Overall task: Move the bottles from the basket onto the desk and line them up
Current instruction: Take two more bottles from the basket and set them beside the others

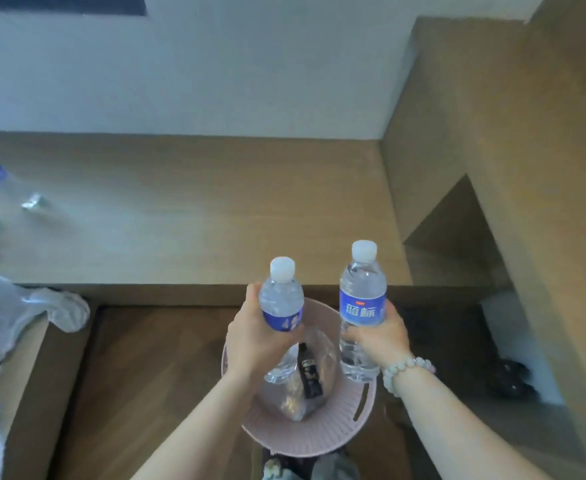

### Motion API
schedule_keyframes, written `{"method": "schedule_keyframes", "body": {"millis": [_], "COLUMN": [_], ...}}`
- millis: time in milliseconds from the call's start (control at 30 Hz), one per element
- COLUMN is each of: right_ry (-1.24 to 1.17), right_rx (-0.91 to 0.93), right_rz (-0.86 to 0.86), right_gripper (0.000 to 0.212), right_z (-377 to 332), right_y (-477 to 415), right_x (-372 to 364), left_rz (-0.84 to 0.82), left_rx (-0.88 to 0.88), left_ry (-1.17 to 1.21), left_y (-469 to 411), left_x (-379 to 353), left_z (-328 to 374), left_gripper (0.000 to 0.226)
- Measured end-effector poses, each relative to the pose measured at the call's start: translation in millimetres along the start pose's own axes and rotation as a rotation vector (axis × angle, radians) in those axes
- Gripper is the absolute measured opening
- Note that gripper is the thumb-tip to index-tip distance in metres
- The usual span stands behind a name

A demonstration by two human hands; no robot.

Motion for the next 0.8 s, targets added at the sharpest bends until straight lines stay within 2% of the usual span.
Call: {"method": "schedule_keyframes", "body": {"millis": [100, 233, 333, 433, 667, 800], "right_ry": [-0.079, -0.217, -0.222, -0.237, -0.357, -0.363], "right_rx": [0.078, 0.201, 0.313, 0.373, 0.434, 0.469], "right_rz": [0.002, 0.06, 0.139, 0.175, 0.194, 0.21], "right_gripper": [0.05, 0.045, 0.031, 0.03, 0.056, 0.04], "right_z": [-31.0, -71.7, -100.5, -119.7, -122.0, -108.2], "right_y": [37.5, 80.2, 101.1, 118.5, 157.2, 187.0], "right_x": [11.5, 31.9, 52.9, 75.5, 113.4, 134.6], "left_rz": [-0.009, -0.002, -0.001, -0.023, -0.077, -0.097], "left_rx": [-0.067, -0.194, -0.261, -0.332, -0.473, -0.55], "left_ry": [-0.039, -0.073, -0.044, -0.024, -0.064, -0.07], "left_y": [24.9, 44.7, 49.6, 54.3, 87.7, 120.0], "left_x": [23.4, 46.1, 57.7, 60.3, 45.2, 22.4], "left_z": [45.8, 103.1, 140.6, 172.9, 235.4, 262.5], "left_gripper": [0.065, 0.069, 0.072, 0.071, 0.063, 0.064]}}
Point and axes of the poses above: each hand's wrist, its own y-axis away from the middle knuckle, its own x-axis out of the back of the hand, z = x × y, the point moved 6 cm from there along -y, towards the middle knuckle, and after that the axes turned 11 degrees about -z, right-handed, at the moved point
